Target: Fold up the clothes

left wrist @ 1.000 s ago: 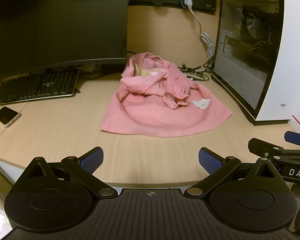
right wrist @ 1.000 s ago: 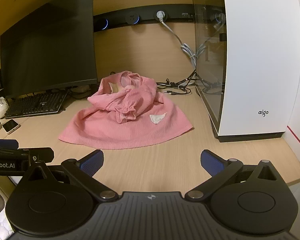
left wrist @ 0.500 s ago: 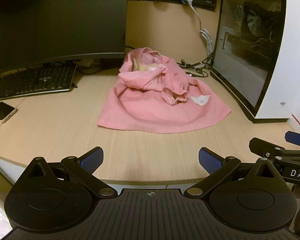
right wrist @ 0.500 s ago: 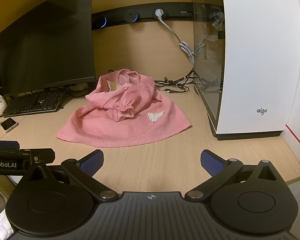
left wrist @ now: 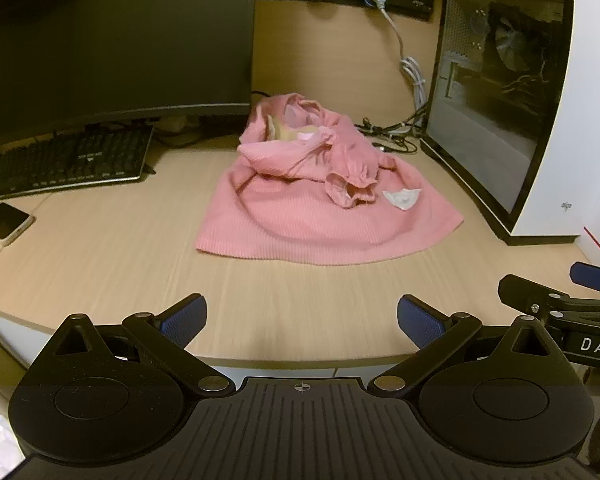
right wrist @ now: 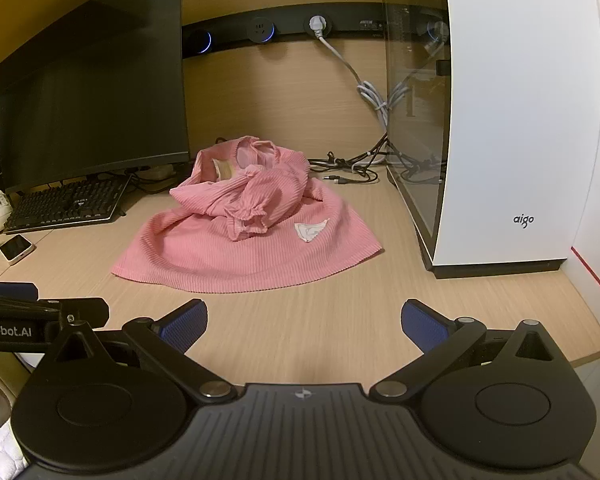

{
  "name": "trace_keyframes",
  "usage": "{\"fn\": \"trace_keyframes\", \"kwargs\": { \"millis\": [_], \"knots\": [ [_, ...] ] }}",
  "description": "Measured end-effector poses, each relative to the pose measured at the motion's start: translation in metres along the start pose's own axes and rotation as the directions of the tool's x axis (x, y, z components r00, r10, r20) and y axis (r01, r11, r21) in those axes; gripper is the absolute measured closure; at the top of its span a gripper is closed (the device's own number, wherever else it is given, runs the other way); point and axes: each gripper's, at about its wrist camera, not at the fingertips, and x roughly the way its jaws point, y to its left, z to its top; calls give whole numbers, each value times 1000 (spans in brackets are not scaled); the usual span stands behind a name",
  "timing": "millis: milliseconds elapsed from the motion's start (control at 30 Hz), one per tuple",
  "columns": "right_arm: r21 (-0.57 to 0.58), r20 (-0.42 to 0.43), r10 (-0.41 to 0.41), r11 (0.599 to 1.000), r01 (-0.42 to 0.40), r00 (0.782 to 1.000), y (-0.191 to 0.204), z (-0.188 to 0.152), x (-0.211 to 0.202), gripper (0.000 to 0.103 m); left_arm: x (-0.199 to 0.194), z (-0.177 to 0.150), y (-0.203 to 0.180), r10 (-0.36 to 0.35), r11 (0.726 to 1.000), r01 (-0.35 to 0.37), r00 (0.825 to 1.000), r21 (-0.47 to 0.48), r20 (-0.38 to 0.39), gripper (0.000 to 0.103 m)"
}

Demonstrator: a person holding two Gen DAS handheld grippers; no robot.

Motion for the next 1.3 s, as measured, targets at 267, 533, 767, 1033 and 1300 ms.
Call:
{"fn": "trace_keyframes", "kwargs": {
  "millis": [267,533,767,1033,1300],
  "knots": [
    [-3,-2,7,1000,-7,1000,1,0,0,0,0,-1,0,10,1000,-10,1000,-3,0,0],
    [-1,-4,7,1000,-7,1000,0,0,0,0,0,0,-2,10,1000,-10,1000,1,-3,0],
    [-1,-5,7,1000,-7,1000,-1,0,0,0,0,0,-4,8,1000,-8,1000,9,-2,0],
    [-2,-5,8,1000,-8,1000,-1,0,1,0,0,-1,-5,12,1000,-12,1000,9,-2,0],
    [-3,-4,9,1000,-9,1000,-1,0,2,0,0,-1,-4,15,1000,-15,1000,6,-1,0]
  ]
}}
